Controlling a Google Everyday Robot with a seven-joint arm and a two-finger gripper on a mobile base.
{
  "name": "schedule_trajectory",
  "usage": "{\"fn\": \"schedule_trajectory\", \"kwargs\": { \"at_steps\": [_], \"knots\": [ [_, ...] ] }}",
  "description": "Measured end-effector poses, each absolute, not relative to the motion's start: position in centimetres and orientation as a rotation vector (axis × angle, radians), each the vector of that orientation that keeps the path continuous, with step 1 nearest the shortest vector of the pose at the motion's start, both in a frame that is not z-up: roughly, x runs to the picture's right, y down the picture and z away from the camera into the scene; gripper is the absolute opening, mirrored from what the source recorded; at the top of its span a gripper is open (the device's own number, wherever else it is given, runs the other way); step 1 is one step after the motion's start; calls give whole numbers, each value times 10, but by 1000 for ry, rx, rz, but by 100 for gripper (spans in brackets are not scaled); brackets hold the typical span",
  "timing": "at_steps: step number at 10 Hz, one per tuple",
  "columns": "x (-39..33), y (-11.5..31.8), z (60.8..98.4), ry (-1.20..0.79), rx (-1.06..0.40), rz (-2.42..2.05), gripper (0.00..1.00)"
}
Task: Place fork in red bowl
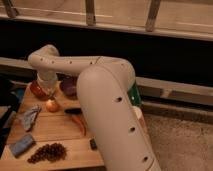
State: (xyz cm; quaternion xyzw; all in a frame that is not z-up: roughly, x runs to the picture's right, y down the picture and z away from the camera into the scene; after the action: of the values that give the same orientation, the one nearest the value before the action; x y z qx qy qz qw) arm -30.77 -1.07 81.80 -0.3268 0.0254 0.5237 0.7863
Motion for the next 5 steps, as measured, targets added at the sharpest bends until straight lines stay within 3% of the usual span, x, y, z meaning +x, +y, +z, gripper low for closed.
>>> {"fn": "schedule_trajectory", "kwargs": {
  "at_steps": [5],
  "knots": [
    [-349,-63,814,-201,-772,1073,0]
  ]
}}
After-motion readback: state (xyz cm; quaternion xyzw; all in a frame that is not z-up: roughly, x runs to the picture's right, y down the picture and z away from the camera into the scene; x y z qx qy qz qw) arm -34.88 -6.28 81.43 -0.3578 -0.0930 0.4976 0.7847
